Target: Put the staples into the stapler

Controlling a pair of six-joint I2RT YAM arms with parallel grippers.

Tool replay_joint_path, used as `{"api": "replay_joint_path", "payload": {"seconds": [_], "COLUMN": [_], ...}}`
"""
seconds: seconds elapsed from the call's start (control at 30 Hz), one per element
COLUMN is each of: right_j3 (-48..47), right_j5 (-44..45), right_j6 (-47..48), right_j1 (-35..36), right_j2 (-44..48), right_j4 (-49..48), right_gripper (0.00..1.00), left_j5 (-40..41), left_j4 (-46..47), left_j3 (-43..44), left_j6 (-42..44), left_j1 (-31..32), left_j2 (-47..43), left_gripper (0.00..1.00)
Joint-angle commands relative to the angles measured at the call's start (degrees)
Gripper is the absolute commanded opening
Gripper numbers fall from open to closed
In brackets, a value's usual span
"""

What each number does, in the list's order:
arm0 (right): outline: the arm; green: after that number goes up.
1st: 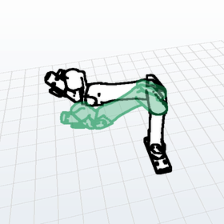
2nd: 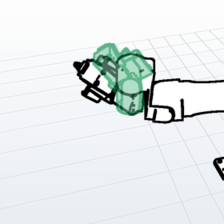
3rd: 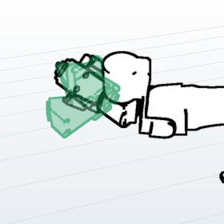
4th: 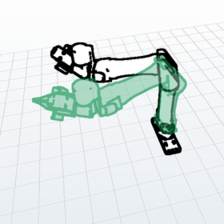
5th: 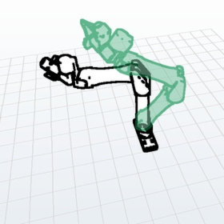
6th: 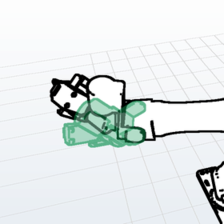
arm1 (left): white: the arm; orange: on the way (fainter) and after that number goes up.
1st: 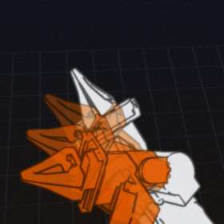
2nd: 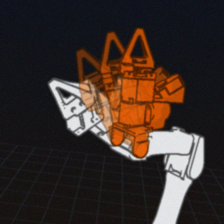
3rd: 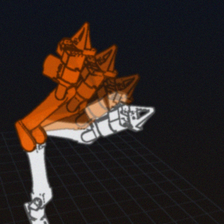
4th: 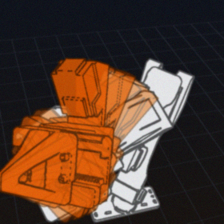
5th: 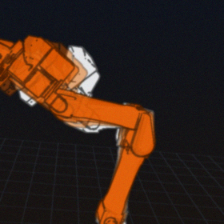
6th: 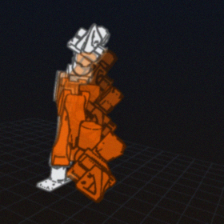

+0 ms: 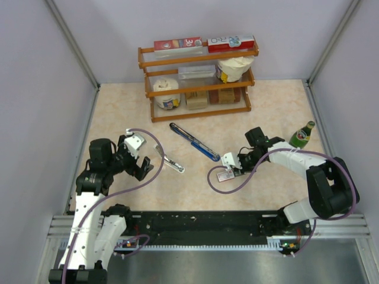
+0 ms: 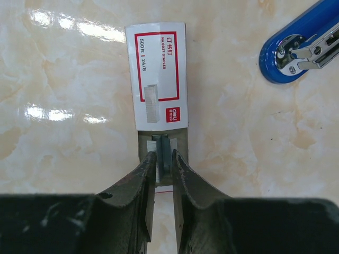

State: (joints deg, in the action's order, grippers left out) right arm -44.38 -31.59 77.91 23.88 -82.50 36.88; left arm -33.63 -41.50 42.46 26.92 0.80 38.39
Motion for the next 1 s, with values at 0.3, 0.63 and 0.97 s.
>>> {"api": "replay_joint_path", "payload": {"seconds": [0.3, 0.63, 0.97], "right_j3": [-1.4, -1.3, -1.7], "right_j5": [-1.4, -0.7, -0.3], "right_j6": [-0.2, -0.1, 0.0], "right_j1": [0.3, 0.5, 0.5], "right_j2": [0.7, 0.2, -0.8], "right_j4": [0.8, 0.7, 1.9], "right_gripper": [0.24, 0.24, 0.20], "left_j5": [-1.3, -1.3, -0.9], "left_j4": [2.6, 2.6, 2.6], "left_j3": [-0.3, -0.3, -0.4], "left_j6": [-0.3, -0.4, 0.0], "left_j1": [-0.4, -0.4, -2.0], "left_j2": [-0.4, -0.4, -0.4], "left_gripper": [0.99, 0.99, 0.99]}}
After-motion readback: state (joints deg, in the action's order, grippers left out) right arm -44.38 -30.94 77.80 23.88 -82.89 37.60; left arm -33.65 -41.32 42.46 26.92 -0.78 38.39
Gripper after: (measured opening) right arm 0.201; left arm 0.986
